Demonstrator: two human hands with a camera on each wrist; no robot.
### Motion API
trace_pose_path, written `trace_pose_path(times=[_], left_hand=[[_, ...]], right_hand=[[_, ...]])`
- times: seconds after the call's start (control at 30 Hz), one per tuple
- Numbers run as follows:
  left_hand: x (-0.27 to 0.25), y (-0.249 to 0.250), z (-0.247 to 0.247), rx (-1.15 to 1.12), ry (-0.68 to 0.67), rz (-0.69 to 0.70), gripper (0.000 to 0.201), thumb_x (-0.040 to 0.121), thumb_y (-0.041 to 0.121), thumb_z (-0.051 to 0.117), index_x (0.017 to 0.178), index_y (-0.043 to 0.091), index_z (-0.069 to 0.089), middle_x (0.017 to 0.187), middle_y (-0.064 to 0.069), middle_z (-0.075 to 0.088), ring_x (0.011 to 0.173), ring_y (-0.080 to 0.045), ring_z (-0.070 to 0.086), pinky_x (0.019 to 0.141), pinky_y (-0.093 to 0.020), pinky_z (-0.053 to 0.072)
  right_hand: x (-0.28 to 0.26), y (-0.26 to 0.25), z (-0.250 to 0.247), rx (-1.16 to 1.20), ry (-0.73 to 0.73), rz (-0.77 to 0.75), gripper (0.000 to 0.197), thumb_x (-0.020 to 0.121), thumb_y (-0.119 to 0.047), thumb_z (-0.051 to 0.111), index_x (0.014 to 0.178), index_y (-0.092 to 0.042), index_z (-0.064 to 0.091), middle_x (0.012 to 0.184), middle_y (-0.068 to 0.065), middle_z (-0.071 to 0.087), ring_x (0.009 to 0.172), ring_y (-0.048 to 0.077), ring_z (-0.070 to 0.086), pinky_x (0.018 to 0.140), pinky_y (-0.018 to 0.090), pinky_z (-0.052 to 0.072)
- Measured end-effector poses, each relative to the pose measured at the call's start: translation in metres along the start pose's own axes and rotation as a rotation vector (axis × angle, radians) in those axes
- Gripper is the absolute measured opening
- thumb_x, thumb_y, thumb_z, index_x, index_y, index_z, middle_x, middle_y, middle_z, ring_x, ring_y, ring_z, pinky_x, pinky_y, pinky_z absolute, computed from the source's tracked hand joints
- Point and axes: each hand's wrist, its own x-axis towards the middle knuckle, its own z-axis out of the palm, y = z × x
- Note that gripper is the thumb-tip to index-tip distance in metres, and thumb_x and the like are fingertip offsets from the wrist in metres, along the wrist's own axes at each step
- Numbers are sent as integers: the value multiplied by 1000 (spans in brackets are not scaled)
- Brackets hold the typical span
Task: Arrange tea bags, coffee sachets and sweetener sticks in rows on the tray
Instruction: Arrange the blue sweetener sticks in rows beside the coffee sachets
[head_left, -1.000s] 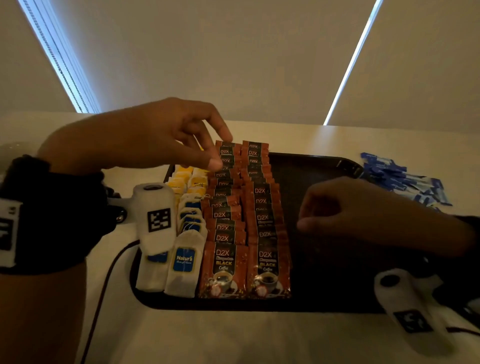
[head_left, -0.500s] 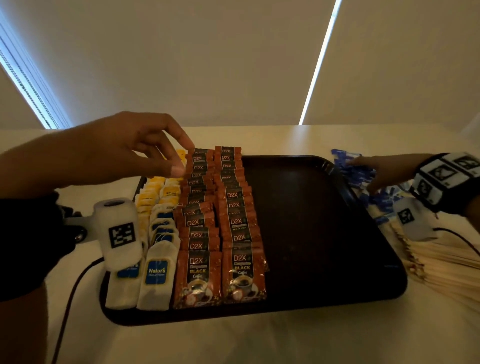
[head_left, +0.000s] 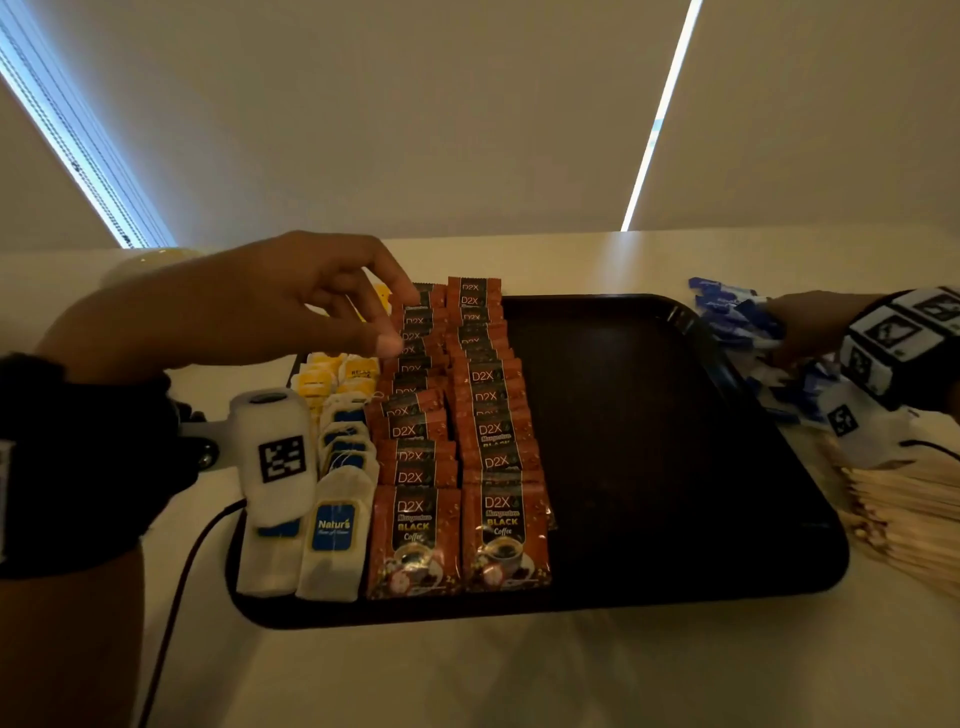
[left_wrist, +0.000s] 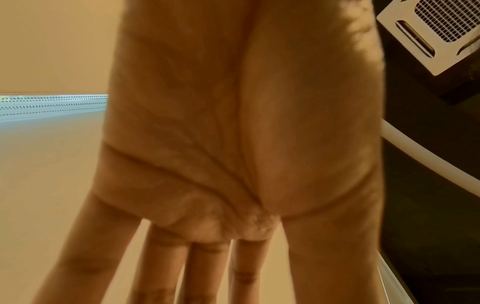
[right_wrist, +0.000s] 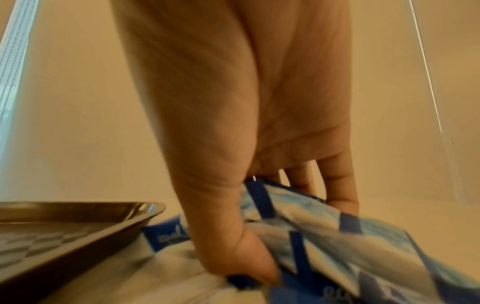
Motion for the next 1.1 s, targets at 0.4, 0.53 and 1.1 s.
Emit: trace_pose_path(times=[0.4,0.53,1.1], left_hand=[[2,0,4,-17,23,-33,46,66,53,65,107,32,59,88,9,71,76,-8,68,62,-20,53],[4,-2,5,-4,23,-29,41,74,55,67,108,31,59,88,9,70,74,-6,68,63,-13,51],[6,-5,4,24,25,80,63,64,74,56,108,30,59,92,6,72,83,-6,68,70,-14,52]], right_hand=[[-4,37,-11,155,192,79,21,97,-14,50,107,4,49,85,20,51,71,30,46,71,40,35],[3,53,-14,210,304,99,13,95,-13,51,88,-6,44,66,17,45,57,28,46,59,39,38],[-107,-97,-35,1705,562,-421,23,102,-17,34,78,-16,37,66,1,47,42,5,42,41,17,36]])
